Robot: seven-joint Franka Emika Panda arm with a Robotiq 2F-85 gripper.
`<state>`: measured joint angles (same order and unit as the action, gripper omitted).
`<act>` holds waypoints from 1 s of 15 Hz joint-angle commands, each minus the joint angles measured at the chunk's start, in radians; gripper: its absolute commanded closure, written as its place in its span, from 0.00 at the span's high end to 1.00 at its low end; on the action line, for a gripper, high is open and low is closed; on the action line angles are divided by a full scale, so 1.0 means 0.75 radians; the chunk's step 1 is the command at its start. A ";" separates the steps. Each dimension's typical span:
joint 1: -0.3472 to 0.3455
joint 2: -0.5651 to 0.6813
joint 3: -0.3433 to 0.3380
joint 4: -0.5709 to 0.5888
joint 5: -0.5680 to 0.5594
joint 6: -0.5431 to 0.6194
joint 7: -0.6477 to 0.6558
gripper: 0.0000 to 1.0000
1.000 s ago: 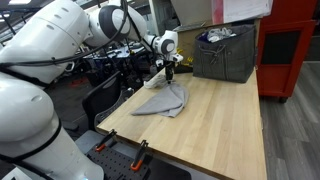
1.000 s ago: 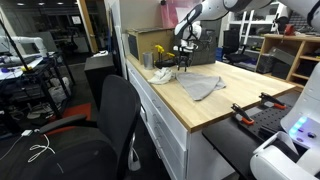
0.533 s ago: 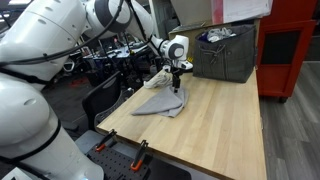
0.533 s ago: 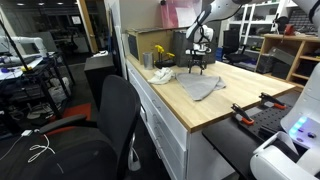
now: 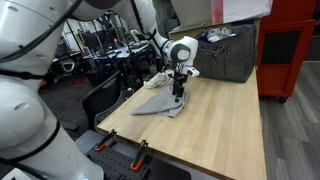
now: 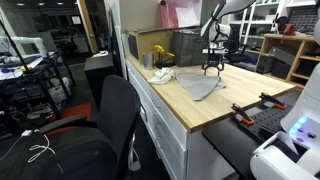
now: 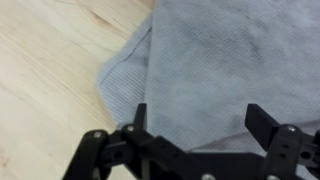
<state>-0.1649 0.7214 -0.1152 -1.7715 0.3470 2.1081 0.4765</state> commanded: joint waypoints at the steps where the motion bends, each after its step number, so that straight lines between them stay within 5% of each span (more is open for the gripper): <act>1: -0.031 -0.115 -0.020 -0.224 0.086 0.036 -0.030 1.00; 8: -0.100 -0.136 -0.045 -0.412 0.267 0.046 -0.041 1.00; 15: -0.129 -0.112 -0.064 -0.429 0.387 0.067 -0.043 1.00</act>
<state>-0.2466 0.6661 -0.1539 -2.0556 0.5875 2.1346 0.4750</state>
